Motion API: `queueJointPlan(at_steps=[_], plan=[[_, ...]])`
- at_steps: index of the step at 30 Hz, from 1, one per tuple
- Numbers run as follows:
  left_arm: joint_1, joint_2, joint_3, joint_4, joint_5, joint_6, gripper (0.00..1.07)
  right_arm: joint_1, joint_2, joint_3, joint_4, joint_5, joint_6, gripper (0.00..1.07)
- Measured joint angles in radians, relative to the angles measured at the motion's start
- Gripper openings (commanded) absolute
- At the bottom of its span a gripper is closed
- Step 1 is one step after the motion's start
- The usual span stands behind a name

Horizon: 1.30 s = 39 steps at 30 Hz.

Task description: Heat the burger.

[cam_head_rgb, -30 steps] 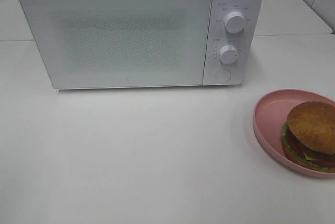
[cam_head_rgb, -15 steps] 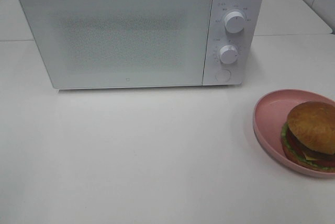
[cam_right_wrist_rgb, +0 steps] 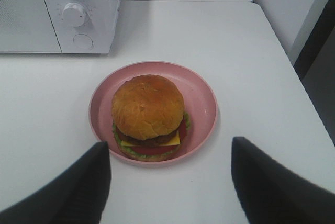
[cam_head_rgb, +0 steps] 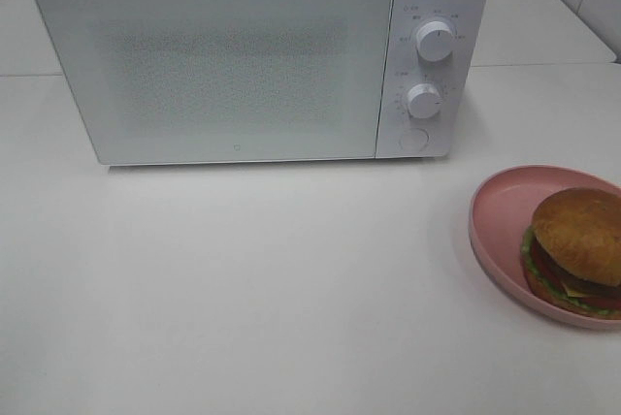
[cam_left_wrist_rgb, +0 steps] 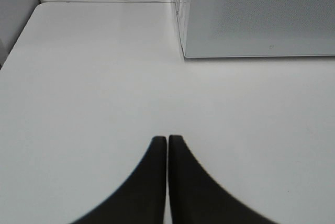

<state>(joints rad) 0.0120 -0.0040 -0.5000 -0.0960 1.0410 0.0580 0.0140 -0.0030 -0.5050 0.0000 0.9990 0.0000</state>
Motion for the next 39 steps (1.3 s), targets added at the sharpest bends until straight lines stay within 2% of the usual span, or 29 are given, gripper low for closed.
queueJointPlan(at_steps=[39], plan=[[0.000, 0.000, 0.000, 0.000, 0.000, 0.000, 0.00, 0.000, 0.000, 0.000, 0.000, 0.000, 0.000, 0.61]])
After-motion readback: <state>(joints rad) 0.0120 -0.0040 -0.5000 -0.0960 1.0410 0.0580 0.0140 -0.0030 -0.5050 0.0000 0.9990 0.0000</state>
